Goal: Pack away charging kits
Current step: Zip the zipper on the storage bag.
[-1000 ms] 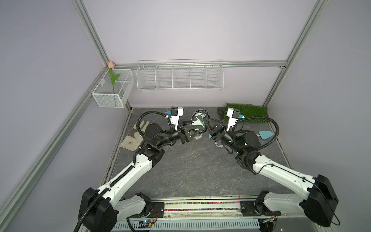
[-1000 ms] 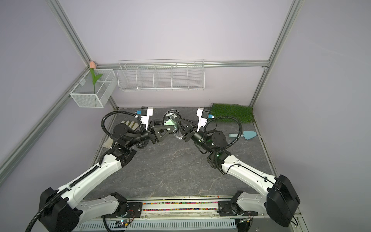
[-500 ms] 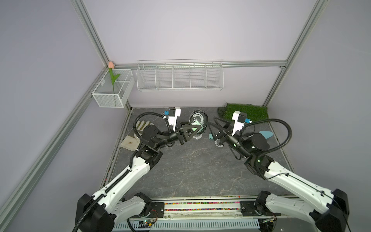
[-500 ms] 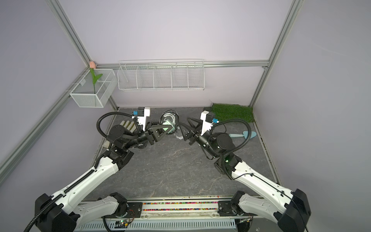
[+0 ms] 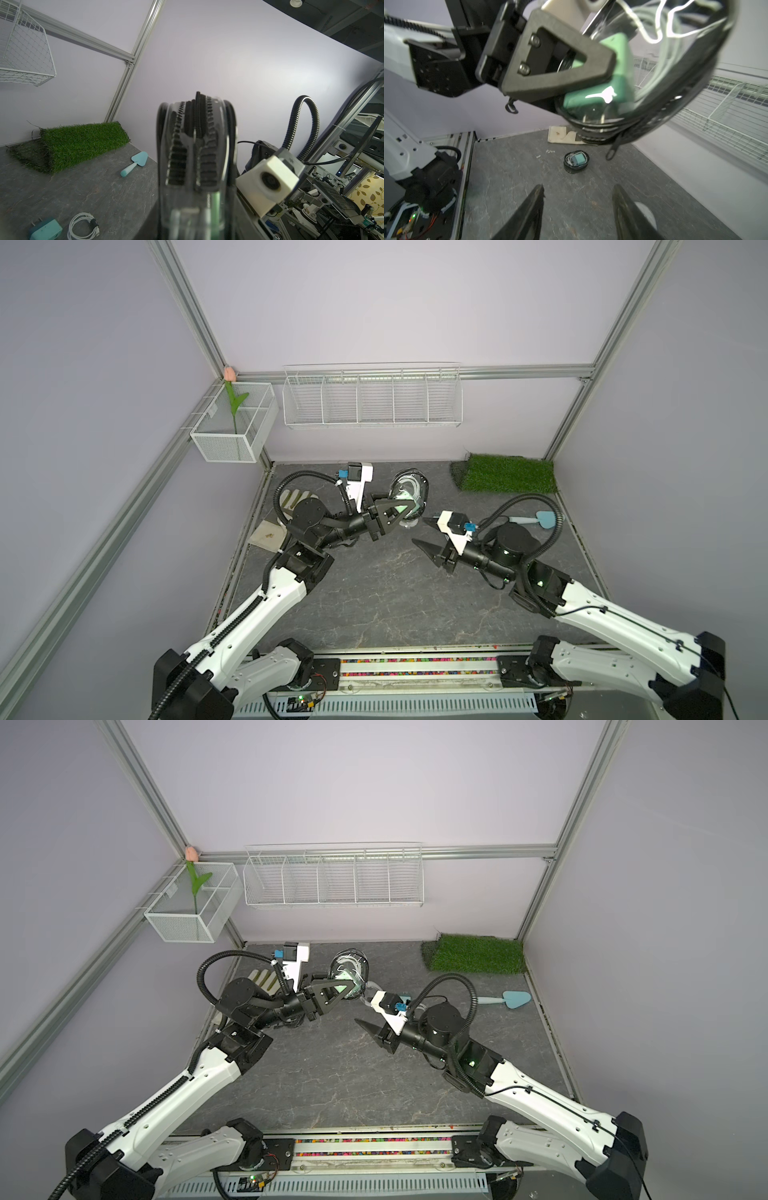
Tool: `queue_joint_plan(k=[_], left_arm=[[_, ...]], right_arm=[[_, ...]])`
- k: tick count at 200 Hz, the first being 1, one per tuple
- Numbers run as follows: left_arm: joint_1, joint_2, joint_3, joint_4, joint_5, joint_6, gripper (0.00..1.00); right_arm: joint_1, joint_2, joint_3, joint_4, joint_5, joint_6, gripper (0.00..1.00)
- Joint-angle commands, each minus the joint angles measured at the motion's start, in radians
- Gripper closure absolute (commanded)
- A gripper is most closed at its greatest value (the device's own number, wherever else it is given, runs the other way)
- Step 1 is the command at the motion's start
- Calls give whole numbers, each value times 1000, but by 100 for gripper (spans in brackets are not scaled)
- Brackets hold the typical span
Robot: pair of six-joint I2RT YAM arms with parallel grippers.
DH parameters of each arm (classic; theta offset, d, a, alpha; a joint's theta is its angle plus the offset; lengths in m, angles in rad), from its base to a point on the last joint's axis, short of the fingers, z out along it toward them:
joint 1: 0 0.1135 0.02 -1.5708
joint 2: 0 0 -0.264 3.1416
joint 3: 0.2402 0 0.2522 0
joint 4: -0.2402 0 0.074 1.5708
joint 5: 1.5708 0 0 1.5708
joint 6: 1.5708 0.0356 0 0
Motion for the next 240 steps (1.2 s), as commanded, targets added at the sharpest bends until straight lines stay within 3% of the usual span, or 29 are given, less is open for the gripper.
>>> queue_joint_plan(k=[1, 57, 134, 172, 199, 240], left_arm=[[-6, 0, 45, 6, 15, -5, 89], [-8, 2, 56, -29, 19, 15, 91], [-8, -4, 56, -66, 1, 43, 92], [-8, 1, 59, -68, 7, 45, 93], [-9, -1, 60, -90, -2, 62, 95], [-9, -1, 65, -130, -16, 84, 98]], right_arm=[[7, 14, 61, 9, 48, -84, 47], [8, 22, 83, 16, 173, -83, 57], [8, 30, 130, -23, 212, -94, 66], [8, 42, 139, -31, 214, -94, 76], [8, 43, 148, -44, 222, -104, 89], [7, 33, 148, -61, 236, -121, 93]])
